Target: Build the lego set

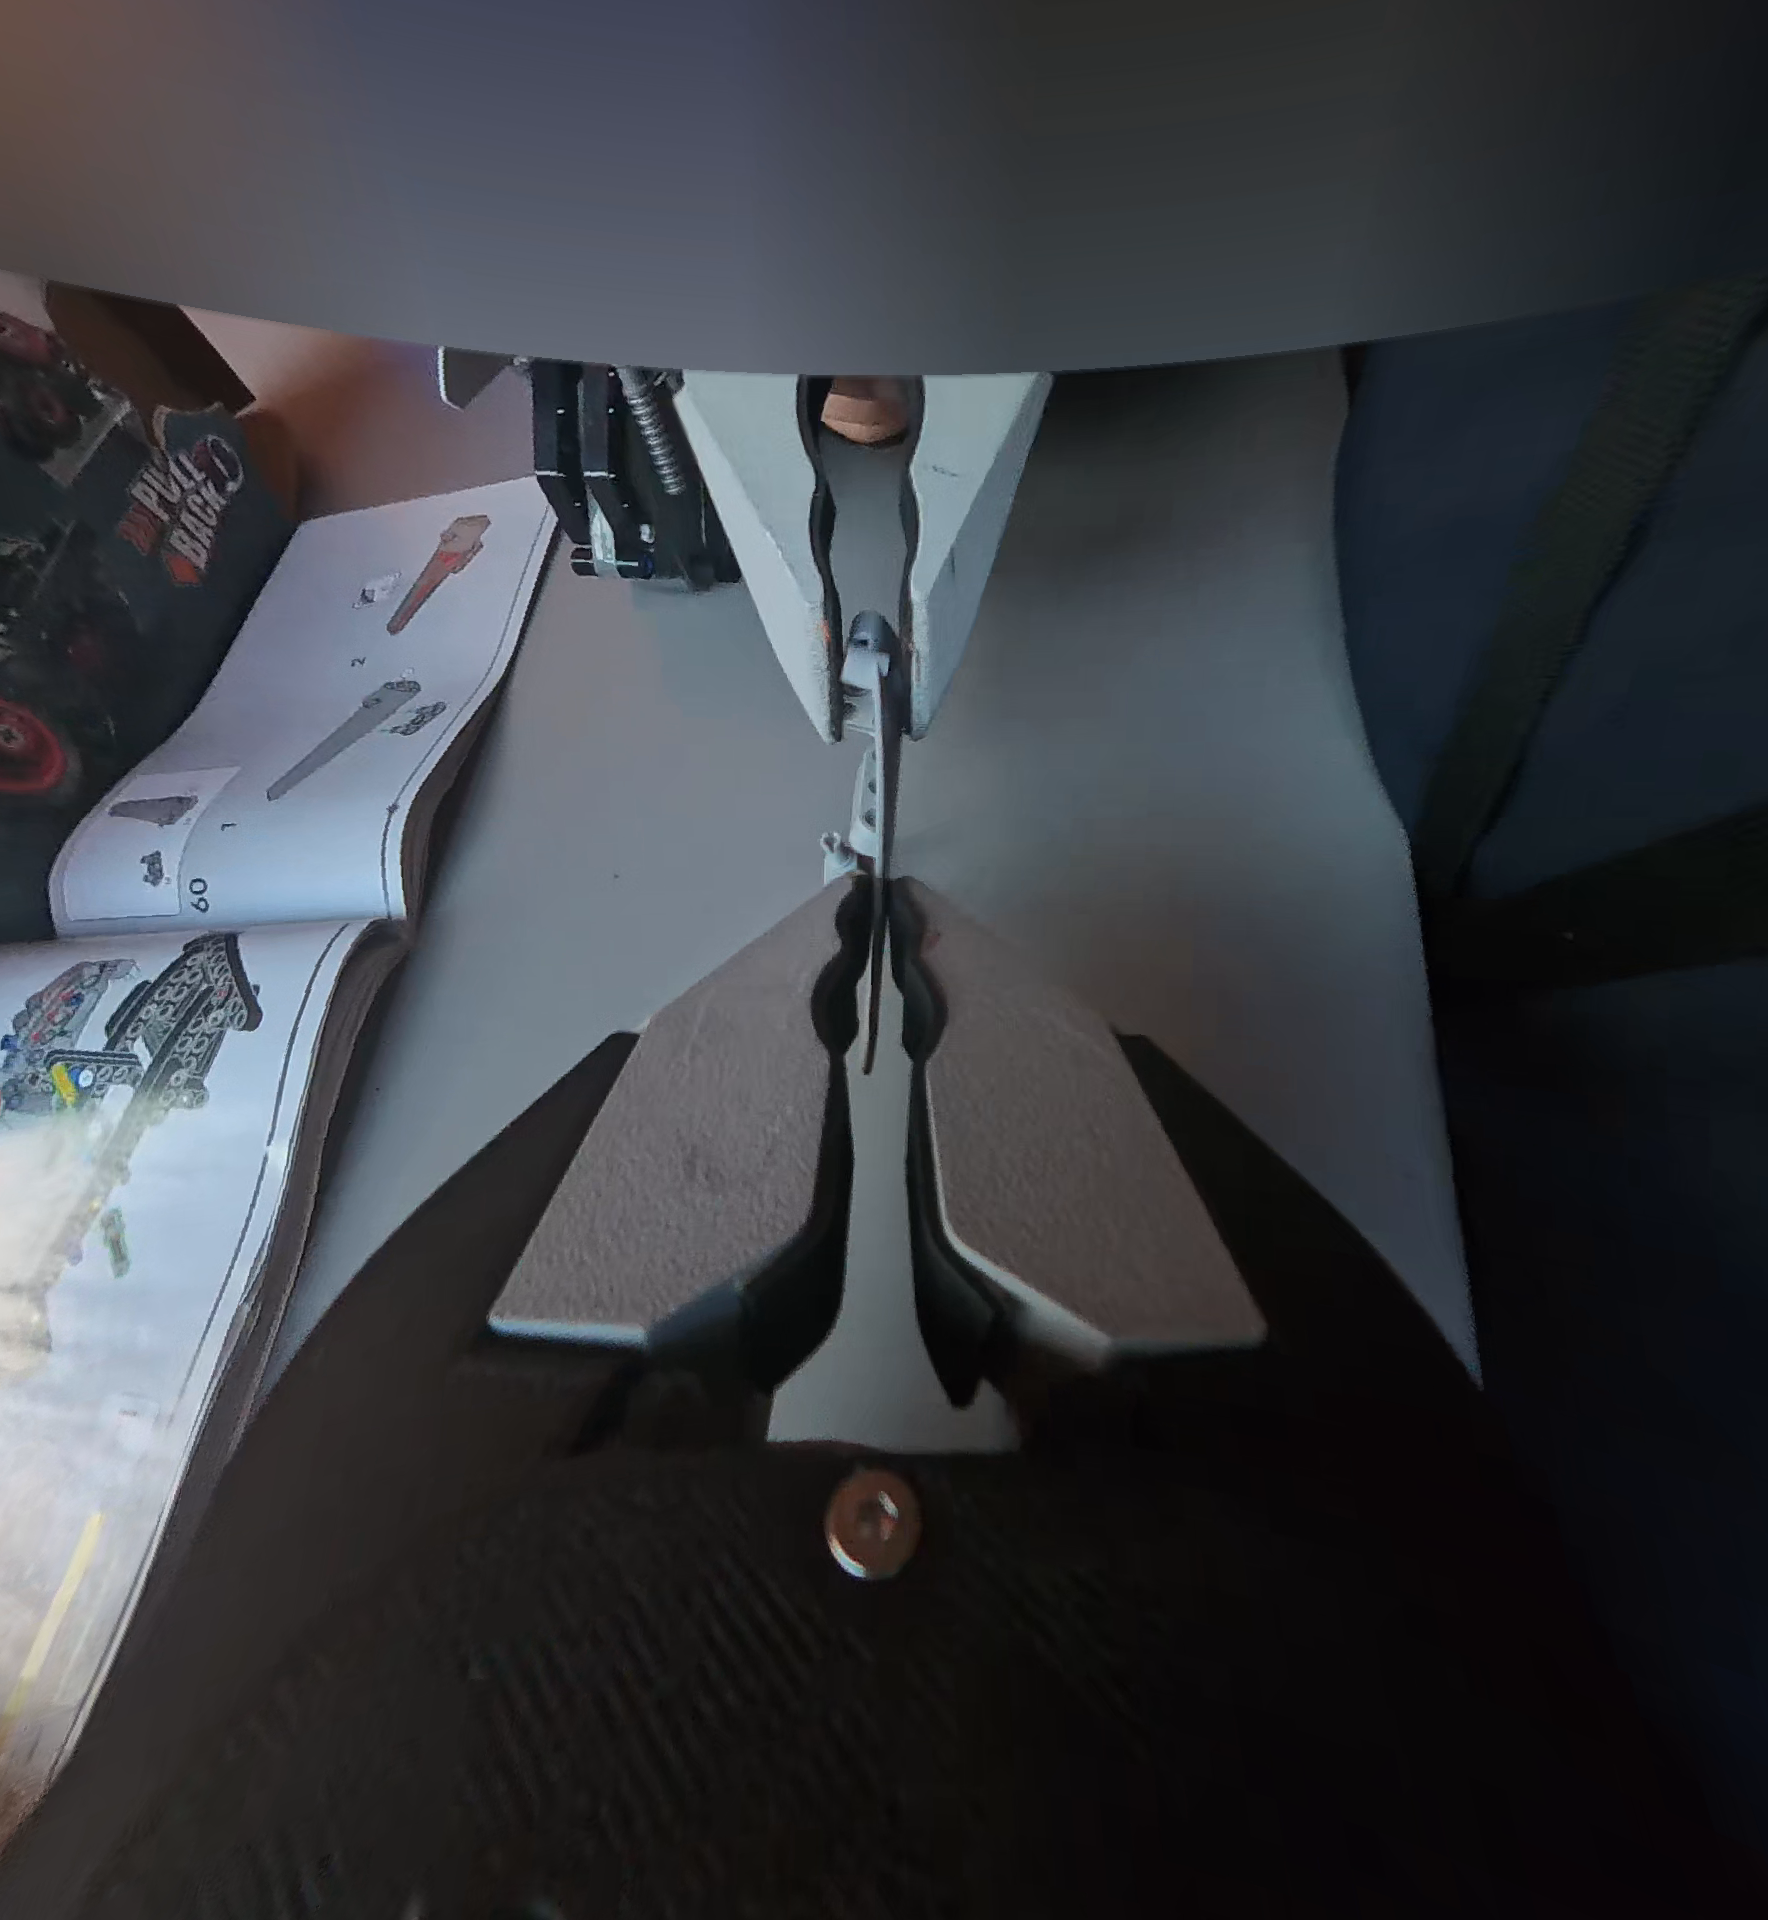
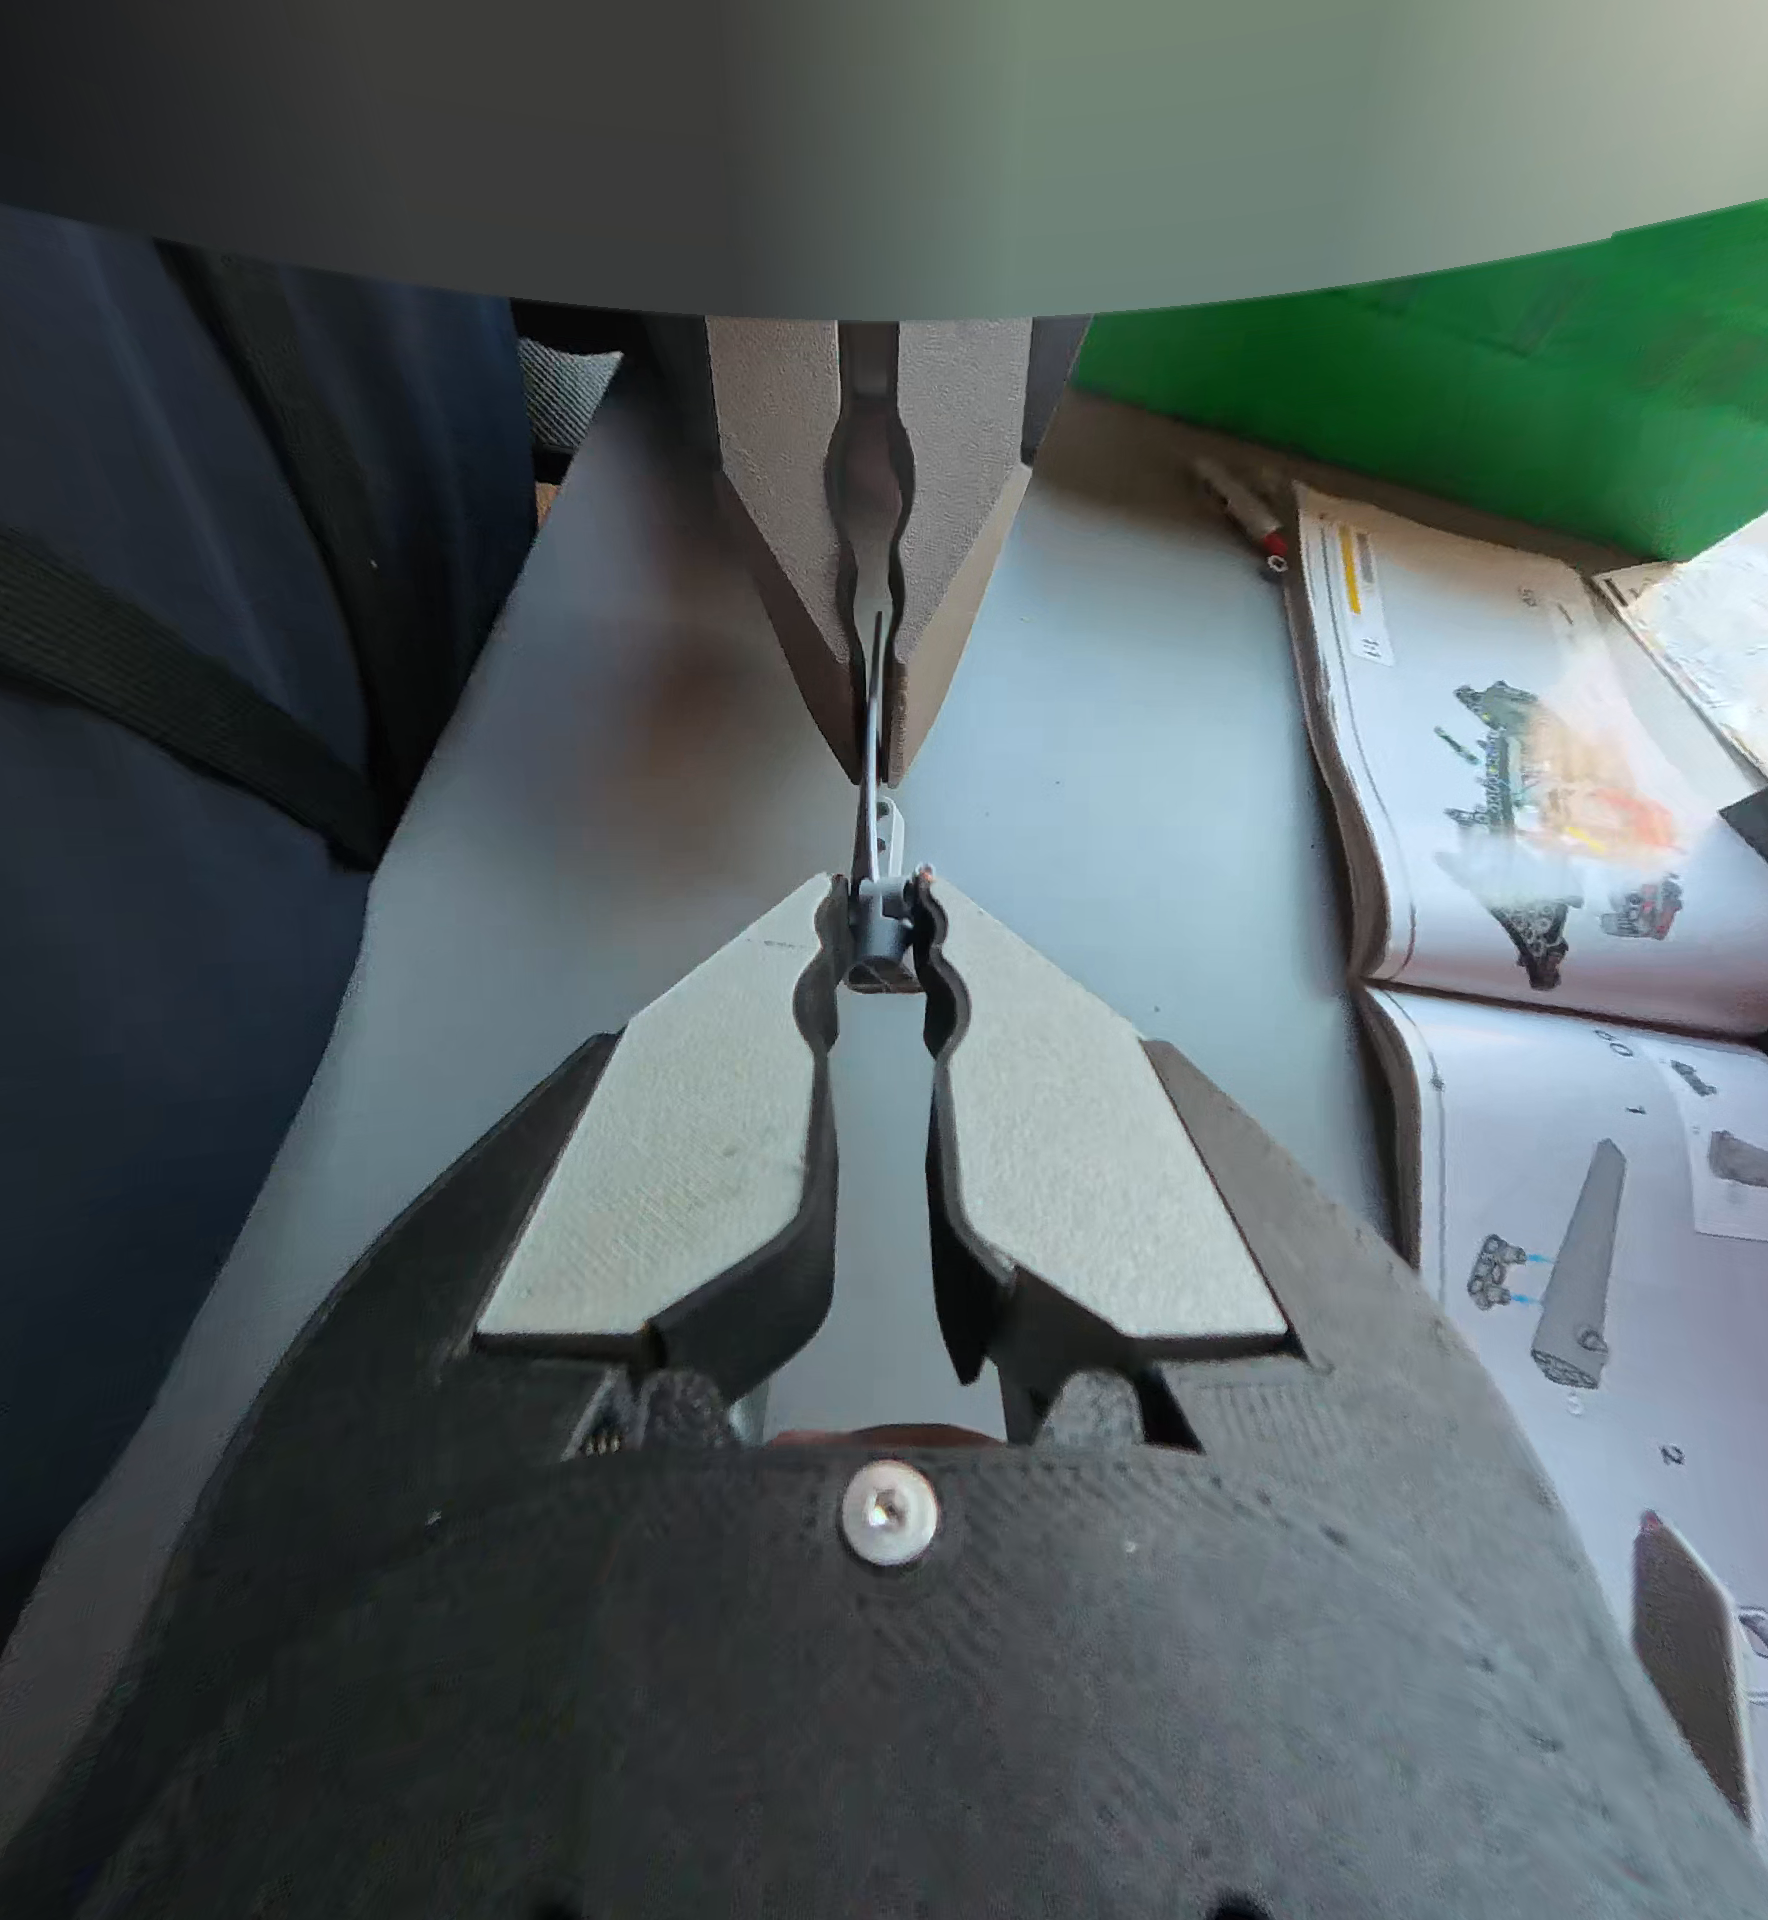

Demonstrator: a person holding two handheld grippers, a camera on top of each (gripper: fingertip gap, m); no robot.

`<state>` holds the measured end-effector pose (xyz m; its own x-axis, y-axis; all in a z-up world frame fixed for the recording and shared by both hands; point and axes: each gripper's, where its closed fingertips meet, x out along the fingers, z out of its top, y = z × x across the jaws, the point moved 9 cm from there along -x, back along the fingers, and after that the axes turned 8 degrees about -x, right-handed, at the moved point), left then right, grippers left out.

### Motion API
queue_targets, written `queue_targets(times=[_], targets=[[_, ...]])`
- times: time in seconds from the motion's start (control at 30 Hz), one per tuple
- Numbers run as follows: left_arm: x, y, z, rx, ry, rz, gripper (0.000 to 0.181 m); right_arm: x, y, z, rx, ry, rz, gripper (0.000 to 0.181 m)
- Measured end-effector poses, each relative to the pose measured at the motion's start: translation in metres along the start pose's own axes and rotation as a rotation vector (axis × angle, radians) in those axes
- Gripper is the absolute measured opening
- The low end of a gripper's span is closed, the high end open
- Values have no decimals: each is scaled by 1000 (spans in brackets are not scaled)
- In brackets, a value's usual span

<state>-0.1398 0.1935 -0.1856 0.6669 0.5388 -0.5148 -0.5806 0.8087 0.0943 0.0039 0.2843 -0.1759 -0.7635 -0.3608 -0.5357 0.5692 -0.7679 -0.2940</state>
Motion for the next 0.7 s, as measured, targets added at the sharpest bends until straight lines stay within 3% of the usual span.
queue_targets(times=[0.7], targets=[[4, 9, -1, -77, 37, 39, 0, 4, -9, -8, 75, 22, -35, 9]])
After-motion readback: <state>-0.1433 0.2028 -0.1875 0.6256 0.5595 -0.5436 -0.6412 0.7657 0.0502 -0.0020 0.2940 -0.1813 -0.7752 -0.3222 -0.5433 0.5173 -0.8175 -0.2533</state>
